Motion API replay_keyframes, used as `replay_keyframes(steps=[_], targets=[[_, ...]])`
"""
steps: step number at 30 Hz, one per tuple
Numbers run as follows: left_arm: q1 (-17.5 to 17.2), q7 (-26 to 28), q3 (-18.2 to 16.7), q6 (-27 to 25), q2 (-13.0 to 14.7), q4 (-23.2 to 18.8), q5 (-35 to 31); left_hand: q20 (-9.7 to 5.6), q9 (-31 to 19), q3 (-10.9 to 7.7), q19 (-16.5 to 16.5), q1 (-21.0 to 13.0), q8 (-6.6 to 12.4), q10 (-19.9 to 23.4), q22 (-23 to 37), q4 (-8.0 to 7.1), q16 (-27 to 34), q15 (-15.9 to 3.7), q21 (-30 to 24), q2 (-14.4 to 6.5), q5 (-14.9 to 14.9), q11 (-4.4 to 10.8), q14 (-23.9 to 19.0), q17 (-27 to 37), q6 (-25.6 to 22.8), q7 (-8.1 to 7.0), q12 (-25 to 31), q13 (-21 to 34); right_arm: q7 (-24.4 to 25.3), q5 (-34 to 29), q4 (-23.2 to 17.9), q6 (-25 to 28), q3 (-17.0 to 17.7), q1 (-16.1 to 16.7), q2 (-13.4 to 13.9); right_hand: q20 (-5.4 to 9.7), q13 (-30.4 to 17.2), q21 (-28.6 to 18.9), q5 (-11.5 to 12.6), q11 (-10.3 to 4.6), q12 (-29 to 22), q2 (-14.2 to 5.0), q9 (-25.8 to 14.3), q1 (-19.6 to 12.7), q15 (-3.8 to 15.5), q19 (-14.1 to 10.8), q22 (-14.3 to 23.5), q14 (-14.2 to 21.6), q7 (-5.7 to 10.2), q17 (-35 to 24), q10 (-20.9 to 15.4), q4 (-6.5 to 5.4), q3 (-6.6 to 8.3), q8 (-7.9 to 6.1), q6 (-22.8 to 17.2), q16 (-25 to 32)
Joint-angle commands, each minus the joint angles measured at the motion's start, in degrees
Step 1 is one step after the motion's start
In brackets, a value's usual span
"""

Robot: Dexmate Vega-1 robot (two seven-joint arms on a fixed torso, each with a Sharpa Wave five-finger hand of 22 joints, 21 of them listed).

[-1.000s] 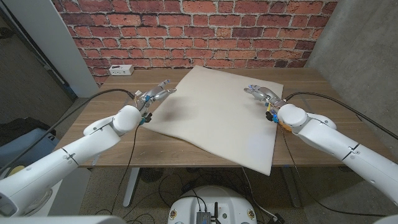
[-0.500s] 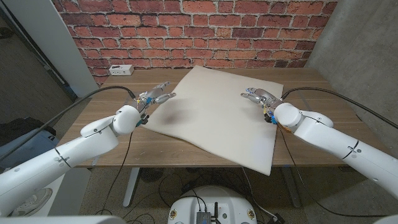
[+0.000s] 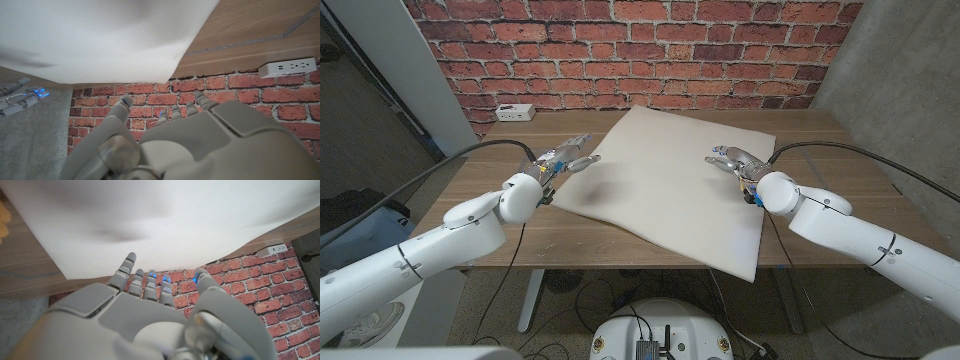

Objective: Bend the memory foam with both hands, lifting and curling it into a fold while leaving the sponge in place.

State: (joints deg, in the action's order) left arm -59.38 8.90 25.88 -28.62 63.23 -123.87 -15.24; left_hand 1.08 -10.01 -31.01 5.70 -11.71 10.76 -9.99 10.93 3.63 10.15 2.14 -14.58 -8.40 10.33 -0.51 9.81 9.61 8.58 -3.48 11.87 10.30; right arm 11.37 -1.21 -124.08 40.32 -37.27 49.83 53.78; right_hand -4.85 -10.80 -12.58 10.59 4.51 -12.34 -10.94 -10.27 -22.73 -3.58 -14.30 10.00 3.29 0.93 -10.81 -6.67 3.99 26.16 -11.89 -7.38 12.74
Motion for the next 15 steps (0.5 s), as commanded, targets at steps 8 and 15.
replay_keyframes(steps=[8, 15], targets=[[-5.4, 1.2, 0.2, -5.3, 4.2, -5.6, -10.4, -0.64, -0.1, -0.22, -1.3, -1.2, 0.31, -0.7, 0.0, 0.95, 0.5, -1.30, -0.2, 0.2, -0.4, 1.38, 2.1, 0.1, -1.6, -0.72, 0.4, 0.3, 1.4, -13.2, -7.4, 9.2, -5.0, 3.4, 1.0, 0.25, -0.1, -0.4, -0.2, -0.28, -0.4, 0.14, -0.3, -1.7, 0.83, -1.3, 0.2, 1.3, 0.05, -0.1, -1.6, 0.36, 1.15, -0.51, -2.3, 0.5], [-5.8, -1.4, 0.5, -6.1, 5.0, -6.2, -12.5, -1.33, -0.1, -0.17, -2.3, -1.8, 0.40, 0.4, -0.1, 1.66, 0.5, -2.14, -0.4, 0.6, -0.4, 2.26, 1.2, 0.1, -2.6, -1.60, 0.6, 0.2, 0.1, -16.7, -10.5, 13.2, -6.8, 4.1, 1.5, 0.36, -0.1, -0.4, -0.2, -0.45, -0.4, 0.17, -0.3, -2.1, 1.06, -1.6, 0.1, 1.6, 0.21, -0.2, -2.0, 0.51, 1.38, -0.47, -2.6, 0.5]])
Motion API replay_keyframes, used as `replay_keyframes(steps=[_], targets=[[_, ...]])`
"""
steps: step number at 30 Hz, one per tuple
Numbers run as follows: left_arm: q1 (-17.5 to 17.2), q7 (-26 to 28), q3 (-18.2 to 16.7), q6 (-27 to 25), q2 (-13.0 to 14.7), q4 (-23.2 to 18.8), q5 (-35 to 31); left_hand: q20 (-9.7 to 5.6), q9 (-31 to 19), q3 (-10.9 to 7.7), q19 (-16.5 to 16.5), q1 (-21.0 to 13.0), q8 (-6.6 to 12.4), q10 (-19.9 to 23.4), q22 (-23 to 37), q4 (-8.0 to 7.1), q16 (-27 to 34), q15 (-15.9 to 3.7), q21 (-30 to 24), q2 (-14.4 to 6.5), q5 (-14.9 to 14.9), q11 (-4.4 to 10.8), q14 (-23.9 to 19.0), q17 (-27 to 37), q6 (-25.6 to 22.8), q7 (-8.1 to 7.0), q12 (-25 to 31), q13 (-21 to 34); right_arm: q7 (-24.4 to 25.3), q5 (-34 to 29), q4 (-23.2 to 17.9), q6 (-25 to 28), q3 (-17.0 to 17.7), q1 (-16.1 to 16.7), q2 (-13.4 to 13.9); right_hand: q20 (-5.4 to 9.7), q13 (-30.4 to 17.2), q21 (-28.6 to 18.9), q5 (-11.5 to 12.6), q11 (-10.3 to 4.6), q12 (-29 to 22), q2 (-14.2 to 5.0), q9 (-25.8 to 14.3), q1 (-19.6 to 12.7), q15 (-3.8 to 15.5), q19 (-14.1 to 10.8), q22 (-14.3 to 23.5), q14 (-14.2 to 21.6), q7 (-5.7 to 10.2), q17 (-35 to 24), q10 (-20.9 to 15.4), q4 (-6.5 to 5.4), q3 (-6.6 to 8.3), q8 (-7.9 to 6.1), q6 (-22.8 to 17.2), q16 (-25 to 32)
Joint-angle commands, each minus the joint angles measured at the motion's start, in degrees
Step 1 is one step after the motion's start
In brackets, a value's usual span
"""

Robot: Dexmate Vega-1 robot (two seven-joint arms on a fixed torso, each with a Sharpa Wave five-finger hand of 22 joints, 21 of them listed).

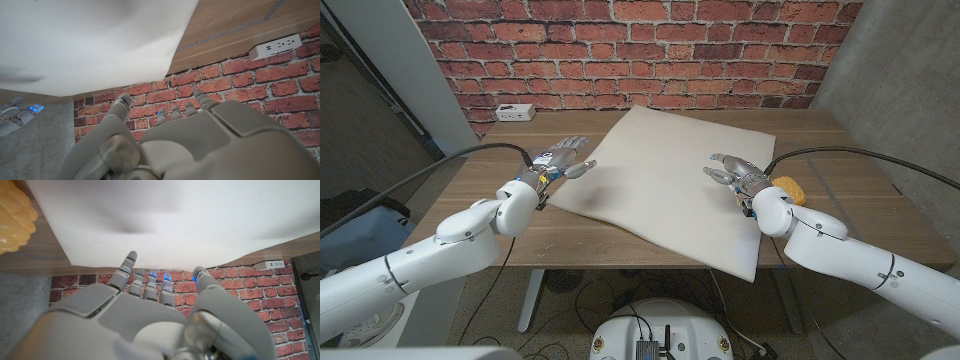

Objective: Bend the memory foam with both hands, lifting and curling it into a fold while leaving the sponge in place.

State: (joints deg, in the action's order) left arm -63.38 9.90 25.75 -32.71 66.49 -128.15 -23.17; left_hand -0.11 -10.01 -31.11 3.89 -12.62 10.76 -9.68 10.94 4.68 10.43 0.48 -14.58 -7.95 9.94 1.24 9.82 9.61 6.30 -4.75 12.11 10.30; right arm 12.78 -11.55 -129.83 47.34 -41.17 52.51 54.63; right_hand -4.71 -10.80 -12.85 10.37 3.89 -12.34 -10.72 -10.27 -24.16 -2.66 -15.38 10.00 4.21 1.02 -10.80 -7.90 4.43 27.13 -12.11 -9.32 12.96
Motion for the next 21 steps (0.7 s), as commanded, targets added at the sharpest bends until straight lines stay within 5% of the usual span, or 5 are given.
replay_keyframes(steps=[1, 21], targets=[[-1.7, -3.2, 0.7, -2.6, 1.8, -2.2, -4.9, -0.21, -0.1, -0.06, -0.8, -1.0, 0.46, 0.3, -0.1, 0.79, 0.3, -0.69, -0.4, 0.3, 0.0, 0.54, 0.9, 0.1, -0.6, -0.47, 0.4, 0.2, -1.4, -6.8, -5.2, 6.7, -3.0, 1.6, 0.7, 0.26, -0.1, -0.1, 0.0, 0.11, -0.4, -0.05, -0.3, -0.8, 0.21, -0.5, 0.2, 0.7, 0.15, -0.2, -0.8, 0.09, 0.43, -0.23, -0.7, 0.3], [-4.2, -7.0, -1.1, -1.4, 5.4, -2.9, -5.9, 0.47, -0.1, -0.13, -0.6, -2.1, -0.11, -1.1, -0.1, 1.94, -0.3, -0.85, 0.0, 0.4, 0.0, 1.26, 1.8, 0.1, 0.0, -0.98, -0.4, 0.2, -2.0, -14.9, -12.9, 19.2, -10.5, 2.9, -0.5, 0.21, -0.1, -0.1, 0.0, -0.07, -0.3, 0.00, -0.3, -1.4, 0.54, -1.0, 0.1, 1.1, 0.17, -0.2, -1.4, 0.26, 0.75, -0.07, -1.2, 0.2]])
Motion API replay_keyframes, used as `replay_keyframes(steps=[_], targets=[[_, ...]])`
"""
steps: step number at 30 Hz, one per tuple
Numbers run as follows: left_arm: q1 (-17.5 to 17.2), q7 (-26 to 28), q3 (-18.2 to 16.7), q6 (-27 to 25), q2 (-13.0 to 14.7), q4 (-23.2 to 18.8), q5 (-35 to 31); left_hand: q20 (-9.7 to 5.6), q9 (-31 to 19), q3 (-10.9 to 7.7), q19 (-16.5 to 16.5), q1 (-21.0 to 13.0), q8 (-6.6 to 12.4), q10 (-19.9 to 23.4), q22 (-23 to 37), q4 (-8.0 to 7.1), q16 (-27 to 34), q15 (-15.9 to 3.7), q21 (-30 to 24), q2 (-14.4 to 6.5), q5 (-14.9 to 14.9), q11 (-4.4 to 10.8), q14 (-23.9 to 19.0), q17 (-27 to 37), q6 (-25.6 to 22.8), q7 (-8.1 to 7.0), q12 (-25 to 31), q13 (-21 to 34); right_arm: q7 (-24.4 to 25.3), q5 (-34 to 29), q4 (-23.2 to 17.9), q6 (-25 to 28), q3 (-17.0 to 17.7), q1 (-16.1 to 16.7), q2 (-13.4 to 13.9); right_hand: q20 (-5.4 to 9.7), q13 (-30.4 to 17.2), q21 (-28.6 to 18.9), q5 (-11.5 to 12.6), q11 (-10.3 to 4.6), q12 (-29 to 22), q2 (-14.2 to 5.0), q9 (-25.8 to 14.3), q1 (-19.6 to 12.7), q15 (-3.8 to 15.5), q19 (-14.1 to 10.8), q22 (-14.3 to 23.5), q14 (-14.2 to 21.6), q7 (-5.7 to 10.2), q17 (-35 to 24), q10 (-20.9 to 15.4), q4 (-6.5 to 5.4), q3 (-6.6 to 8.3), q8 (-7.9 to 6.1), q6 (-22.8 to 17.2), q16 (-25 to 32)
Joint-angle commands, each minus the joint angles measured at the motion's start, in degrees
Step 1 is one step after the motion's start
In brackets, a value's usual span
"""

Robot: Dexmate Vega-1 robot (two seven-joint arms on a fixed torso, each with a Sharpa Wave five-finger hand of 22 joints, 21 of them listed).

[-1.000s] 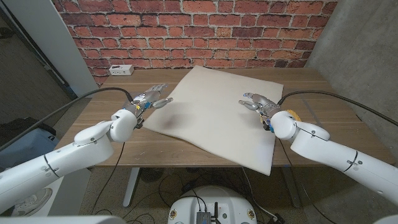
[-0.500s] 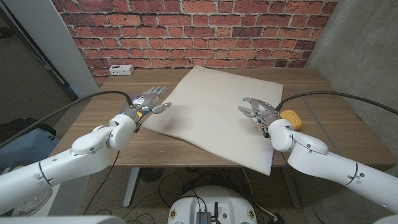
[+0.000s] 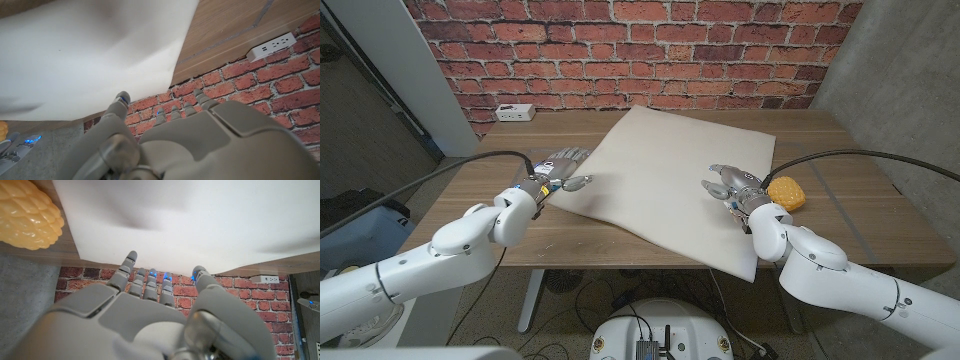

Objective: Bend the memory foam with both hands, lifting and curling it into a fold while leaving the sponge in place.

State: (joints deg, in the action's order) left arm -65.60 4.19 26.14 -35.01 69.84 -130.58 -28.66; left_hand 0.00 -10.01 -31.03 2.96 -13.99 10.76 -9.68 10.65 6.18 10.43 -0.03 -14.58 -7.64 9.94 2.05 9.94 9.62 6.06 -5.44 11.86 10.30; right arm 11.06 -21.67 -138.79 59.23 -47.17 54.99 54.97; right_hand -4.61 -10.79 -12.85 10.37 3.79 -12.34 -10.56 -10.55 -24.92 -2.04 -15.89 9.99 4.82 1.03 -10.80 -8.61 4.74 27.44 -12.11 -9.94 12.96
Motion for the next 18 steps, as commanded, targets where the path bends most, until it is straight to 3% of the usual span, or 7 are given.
replay_keyframes(steps=[1, 18], targets=[[-2.2, -1.5, -1.6, 1.0, 2.3, -0.5, -0.3, 0.34, -0.1, -0.21, 0.4, -0.8, -0.13, -1.1, 0.2, 0.48, -0.3, -0.38, 0.1, 0.1, 0.0, 0.39, 1.7, 0.1, 0.2, -0.29, -0.1, 0.2, -0.2, -5.1, -4.2, 7.7, -4.9, 0.4, -0.9, 0.12, -0.1, -0.1, 0.0, 0.01, -0.3, -0.15, -0.1, -0.7, -0.02, -0.5, 0.1, 0.5, 0.22, -0.2, -0.7, -0.05, 0.45, -0.06, -0.6, 0.2], [-6.5, -0.5, -4.1, 0.6, 6.3, -1.8, -1.0, -0.10, -0.1, -0.09, 0.3, -1.4, -0.23, -1.3, 0.1, 1.23, -0.3, -0.65, 0.3, 0.6, -0.1, 0.75, 2.1, 0.1, 0.5, -0.60, -0.3, 0.2, 2.0, -9.2, -8.5, 17.8, -14.7, -1.9, -2.2, 0.16, -0.1, 0.0, -0.1, -0.11, -0.2, -0.09, -0.1, -1.0, 0.03, -0.7, 0.1, 0.7, 0.31, -0.3, -1.0, -0.04, 0.56, 0.08, -1.0, 0.2]])
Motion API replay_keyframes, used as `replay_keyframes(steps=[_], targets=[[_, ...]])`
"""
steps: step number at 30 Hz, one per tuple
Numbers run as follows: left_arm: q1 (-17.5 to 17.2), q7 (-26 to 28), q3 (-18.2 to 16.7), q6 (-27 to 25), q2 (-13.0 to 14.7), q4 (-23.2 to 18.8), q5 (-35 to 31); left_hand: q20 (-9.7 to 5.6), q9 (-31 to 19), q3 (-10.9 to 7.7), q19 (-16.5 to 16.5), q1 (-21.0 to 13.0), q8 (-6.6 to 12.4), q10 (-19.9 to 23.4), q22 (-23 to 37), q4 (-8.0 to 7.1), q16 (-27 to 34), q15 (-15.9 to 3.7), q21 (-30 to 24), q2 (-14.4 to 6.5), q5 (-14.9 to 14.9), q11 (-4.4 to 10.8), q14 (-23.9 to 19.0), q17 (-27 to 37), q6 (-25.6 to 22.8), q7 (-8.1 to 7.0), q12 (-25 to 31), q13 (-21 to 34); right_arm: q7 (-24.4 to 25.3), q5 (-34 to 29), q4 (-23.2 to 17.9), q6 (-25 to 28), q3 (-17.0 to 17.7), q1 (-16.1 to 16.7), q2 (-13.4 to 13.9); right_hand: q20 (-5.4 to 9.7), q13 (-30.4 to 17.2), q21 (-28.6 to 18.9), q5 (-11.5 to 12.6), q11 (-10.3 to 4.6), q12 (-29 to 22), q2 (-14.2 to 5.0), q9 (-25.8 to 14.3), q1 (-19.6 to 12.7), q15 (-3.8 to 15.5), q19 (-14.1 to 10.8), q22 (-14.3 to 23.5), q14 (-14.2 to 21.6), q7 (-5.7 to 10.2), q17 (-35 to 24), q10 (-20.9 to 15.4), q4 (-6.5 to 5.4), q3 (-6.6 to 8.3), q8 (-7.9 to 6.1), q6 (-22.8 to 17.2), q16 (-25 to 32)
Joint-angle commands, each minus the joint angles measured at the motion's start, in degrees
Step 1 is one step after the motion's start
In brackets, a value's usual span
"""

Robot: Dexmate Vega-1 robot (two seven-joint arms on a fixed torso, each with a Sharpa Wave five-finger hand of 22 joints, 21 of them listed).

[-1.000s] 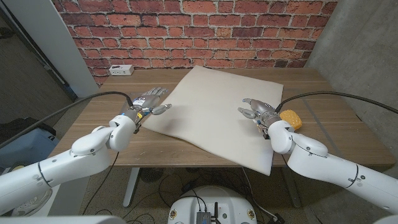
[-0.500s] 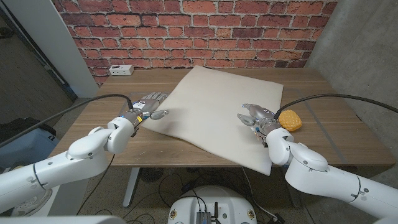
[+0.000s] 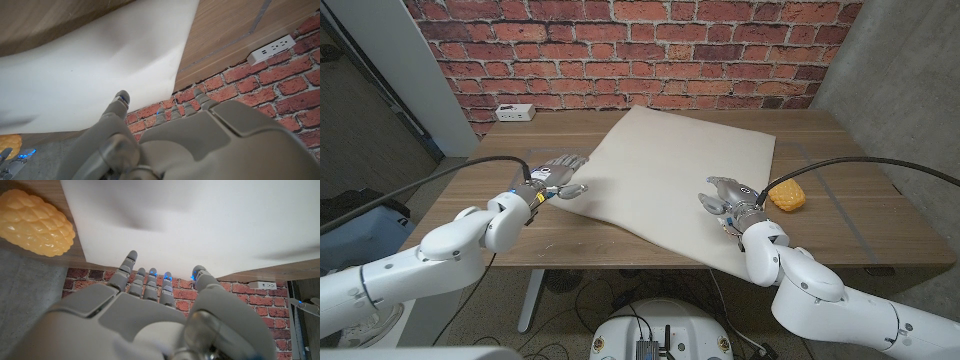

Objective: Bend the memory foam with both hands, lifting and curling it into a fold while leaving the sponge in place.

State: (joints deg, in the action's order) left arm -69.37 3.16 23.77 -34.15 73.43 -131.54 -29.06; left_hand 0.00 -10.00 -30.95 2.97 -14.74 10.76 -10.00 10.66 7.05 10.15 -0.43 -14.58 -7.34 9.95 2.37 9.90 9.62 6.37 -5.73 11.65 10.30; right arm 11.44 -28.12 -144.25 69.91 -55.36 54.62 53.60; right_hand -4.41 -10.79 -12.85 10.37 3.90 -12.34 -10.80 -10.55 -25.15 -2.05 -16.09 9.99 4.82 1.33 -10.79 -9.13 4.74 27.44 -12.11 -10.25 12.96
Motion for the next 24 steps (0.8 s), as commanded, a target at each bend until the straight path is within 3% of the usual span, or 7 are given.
replay_keyframes(steps=[1, 5, 8, 18, 24], targets=[[-2.9, 0.5, -1.9, -0.3, 2.9, -0.9, -0.5, -0.12, -0.1, -0.13, 0.2, -0.8, -0.28, -0.8, 0.1, 0.54, 0.0, -0.22, 0.3, 0.5, -0.1, 0.36, 2.1, 0.1, 0.4, -0.38, 0.0, 0.2, 1.9, -2.8, -3.2, 7.8, -7.1, -1.6, -1.0, 0.00, -0.1, 0.0, -0.1, -0.21, -0.2, 0.15, -0.1, -0.8, 0.05, -0.6, 0.1, 0.7, -0.05, -0.3, -0.5, -0.04, 0.57, 0.07, -0.8, 0.2], [-2.9, -0.6, -1.8, -0.5, 3.7, -0.9, -0.9, 0.08, -0.1, -0.06, 0.2, -1.0, -0.53, -0.8, 0.1, 0.87, 0.0, -0.25, 0.4, 0.9, -0.1, 0.50, 2.1, 0.1, 1.2, -0.55, 0.0, 0.2, 3.5, -2.1, -4.0, 10.1, -8.8, -1.8, -1.6, -0.06, -0.1, 0.0, -0.1, -0.13, -0.2, 0.17, -0.1, -0.9, 0.04, -0.6, 0.1, 0.9, -0.03, -0.3, -0.8, -0.05, 0.58, 0.04, -1.0, 0.2], [-2.5, -1.5, -1.2, -0.4, 4.0, -0.8, -2.1, 0.03, -0.1, 0.03, 0.2, -1.3, -0.57, -0.7, 0.1, 1.18, 0.0, -0.33, 0.4, 1.2, -0.1, 0.46, 2.2, 0.1, 1.6, -0.71, 0.0, 0.2, 2.9, -4.5, -4.3, 10.1, -9.0, -0.1, -2.4, -0.05, -0.1, 0.1, -0.1, -0.20, -0.2, 0.18, -0.1, -1.0, 0.06, -0.6, 0.1, 0.9, -0.01, -0.3, -0.9, -0.06, 0.59, 0.03, -1.2, 0.2], [-4.1, -0.8, -1.9, 0.0, 5.6, -0.6, -2.3, 0.19, -0.2, 0.25, 0.7, -2.4, -0.56, -2.3, 0.0, 2.07, -0.2, -0.01, 1.0, 2.2, 0.0, 0.58, 3.5, 0.2, 2.6, -0.77, -0.5, 0.3, -11.1, -25.9, -2.7, 10.1, -7.8, 7.9, -7.3, -0.11, -0.1, 0.1, -0.1, -0.18, -0.2, 0.24, -0.1, -1.2, -0.04, -0.7, 0.1, 1.1, -0.07, -0.3, -1.4, 0.00, 0.64, 0.01, -1.7, 0.2], [-4.5, -1.3, -1.8, -0.4, 6.7, -0.8, -3.5, 0.23, -0.2, 0.33, 0.8, -2.6, -0.66, -2.8, 0.1, 2.14, -0.3, 0.12, 1.1, 2.3, -0.1, 0.74, 3.9, 0.2, 3.3, -0.85, -0.7, 0.3, -15.4, -32.1, -1.9, 10.1, -7.9, 10.0, -9.0, -0.17, -0.1, 0.1, -0.1, -0.26, -0.2, 0.37, -0.1, -1.4, -0.03, -0.8, 0.1, 1.3, -0.05, -0.3, -1.5, 0.10, 0.65, 0.06, -1.9, 0.2]])
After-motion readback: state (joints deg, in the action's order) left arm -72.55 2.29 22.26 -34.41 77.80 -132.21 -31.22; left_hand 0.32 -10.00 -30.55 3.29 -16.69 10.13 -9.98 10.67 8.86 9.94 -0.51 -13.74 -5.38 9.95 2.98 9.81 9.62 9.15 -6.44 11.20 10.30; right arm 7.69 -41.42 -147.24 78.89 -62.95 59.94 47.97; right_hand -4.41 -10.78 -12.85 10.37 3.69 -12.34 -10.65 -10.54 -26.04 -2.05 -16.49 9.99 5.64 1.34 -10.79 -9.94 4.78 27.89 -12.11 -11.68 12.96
